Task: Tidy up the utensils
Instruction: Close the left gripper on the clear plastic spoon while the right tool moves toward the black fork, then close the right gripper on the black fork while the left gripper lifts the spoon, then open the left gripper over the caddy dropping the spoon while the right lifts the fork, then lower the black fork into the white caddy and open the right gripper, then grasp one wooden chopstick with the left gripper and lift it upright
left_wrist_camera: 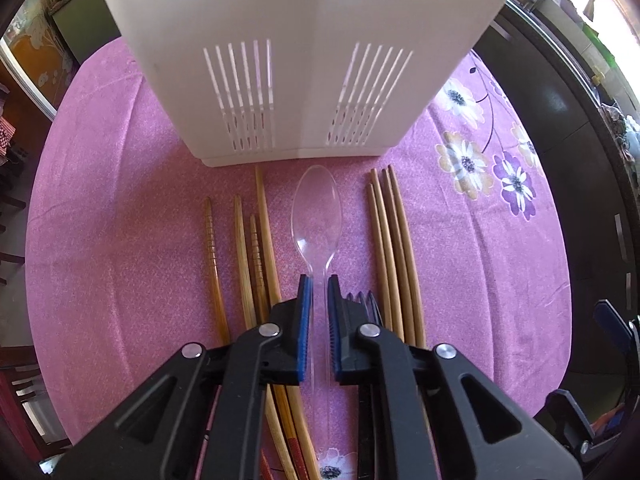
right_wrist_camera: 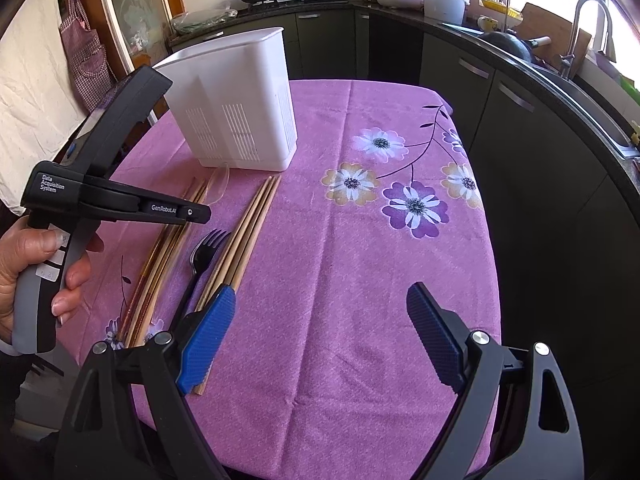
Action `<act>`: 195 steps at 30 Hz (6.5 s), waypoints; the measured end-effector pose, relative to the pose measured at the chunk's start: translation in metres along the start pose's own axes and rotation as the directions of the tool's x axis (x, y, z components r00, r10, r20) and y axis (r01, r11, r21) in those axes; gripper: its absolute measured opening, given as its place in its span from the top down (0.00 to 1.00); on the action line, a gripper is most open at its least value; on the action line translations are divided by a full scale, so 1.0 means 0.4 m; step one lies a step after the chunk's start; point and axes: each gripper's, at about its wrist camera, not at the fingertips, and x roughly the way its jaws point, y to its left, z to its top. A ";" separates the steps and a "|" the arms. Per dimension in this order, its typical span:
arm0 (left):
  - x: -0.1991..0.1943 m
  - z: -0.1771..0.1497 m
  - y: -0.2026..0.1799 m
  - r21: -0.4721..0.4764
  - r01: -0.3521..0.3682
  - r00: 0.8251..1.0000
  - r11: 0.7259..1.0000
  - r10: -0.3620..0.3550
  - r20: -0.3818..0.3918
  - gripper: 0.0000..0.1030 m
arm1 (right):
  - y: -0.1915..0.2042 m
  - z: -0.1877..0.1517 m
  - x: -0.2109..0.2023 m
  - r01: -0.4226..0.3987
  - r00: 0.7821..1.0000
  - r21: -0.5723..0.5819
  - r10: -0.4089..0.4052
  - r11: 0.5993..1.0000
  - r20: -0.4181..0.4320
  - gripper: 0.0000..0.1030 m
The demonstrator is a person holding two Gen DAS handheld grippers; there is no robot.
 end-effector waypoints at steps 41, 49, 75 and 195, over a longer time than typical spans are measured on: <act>-0.390 -0.203 0.096 0.074 -0.032 0.896 0.997 -0.004 0.444 0.92 | 0.289 0.068 0.282 -0.042 0.891 0.074 0.071 0.996 -0.448 0.82; -0.401 -0.207 0.104 0.072 -0.026 0.891 0.997 -0.010 0.455 0.92 | 0.349 0.056 0.298 0.033 0.913 -0.011 -0.035 0.999 -0.406 0.88; -0.549 0.183 0.041 0.021 -0.034 0.623 0.999 0.004 0.782 0.92 | 0.090 -0.001 0.024 -0.437 0.896 0.226 0.443 0.870 0.027 0.91; -0.139 -0.064 0.121 -0.008 -0.052 0.998 0.999 0.052 0.027 0.93 | 0.034 0.148 0.179 -0.142 0.987 0.003 0.142 0.990 -0.072 0.59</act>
